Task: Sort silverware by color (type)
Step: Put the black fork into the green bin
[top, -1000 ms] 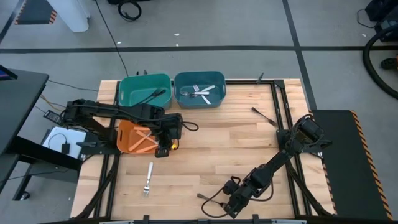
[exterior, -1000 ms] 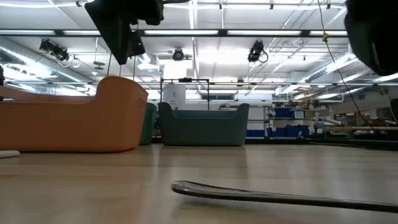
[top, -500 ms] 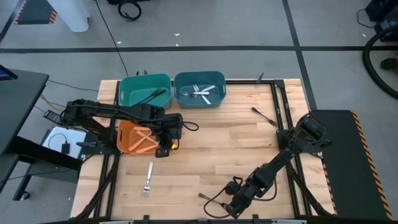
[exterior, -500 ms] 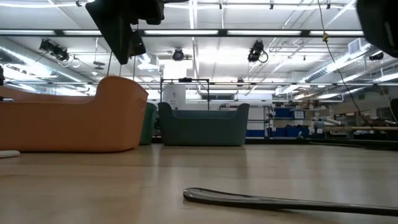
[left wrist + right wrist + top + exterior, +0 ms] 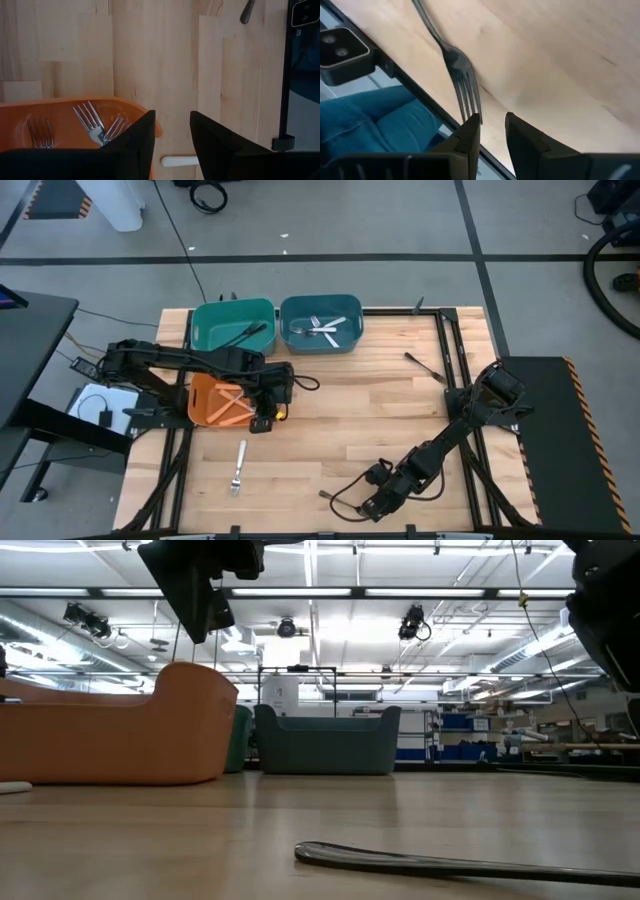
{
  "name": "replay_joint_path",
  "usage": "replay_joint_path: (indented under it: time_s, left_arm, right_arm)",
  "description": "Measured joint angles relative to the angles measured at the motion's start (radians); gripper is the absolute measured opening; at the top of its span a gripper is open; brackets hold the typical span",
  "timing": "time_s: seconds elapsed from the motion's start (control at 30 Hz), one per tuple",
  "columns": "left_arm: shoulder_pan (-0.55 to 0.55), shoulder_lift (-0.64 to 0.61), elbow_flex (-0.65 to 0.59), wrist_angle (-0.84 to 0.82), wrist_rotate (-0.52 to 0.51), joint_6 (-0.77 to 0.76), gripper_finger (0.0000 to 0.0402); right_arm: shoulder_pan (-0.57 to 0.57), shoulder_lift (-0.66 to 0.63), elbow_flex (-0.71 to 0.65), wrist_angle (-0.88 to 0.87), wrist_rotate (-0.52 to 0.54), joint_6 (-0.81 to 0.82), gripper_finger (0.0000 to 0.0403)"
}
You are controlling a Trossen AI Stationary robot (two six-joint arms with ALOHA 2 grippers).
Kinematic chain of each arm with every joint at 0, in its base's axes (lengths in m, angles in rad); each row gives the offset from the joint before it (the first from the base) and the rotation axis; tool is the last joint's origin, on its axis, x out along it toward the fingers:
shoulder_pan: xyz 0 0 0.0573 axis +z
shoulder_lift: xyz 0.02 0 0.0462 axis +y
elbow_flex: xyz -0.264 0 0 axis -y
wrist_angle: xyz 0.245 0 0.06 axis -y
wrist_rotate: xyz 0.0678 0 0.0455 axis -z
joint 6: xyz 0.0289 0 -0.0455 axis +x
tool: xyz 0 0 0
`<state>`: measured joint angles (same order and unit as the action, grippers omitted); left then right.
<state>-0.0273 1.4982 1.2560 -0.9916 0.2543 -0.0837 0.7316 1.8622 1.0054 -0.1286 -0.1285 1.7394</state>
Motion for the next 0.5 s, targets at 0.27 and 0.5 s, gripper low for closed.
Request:
replay_joint_path:
  time_s: [0.27, 0.5]
  left_arm:
    - [0.0, 0.0, 0.0, 0.0, 0.0, 0.0, 0.0132]
    - [0.0, 0.0, 0.0, 0.0, 0.0, 0.016, 0.0132]
  right_arm:
    - [0.0, 0.0, -0.03, 0.111, 0.001, 0.011, 0.0098]
    - [-0.002, 0.0, -0.033, 0.102, 0.006, 0.012, 0.0098]
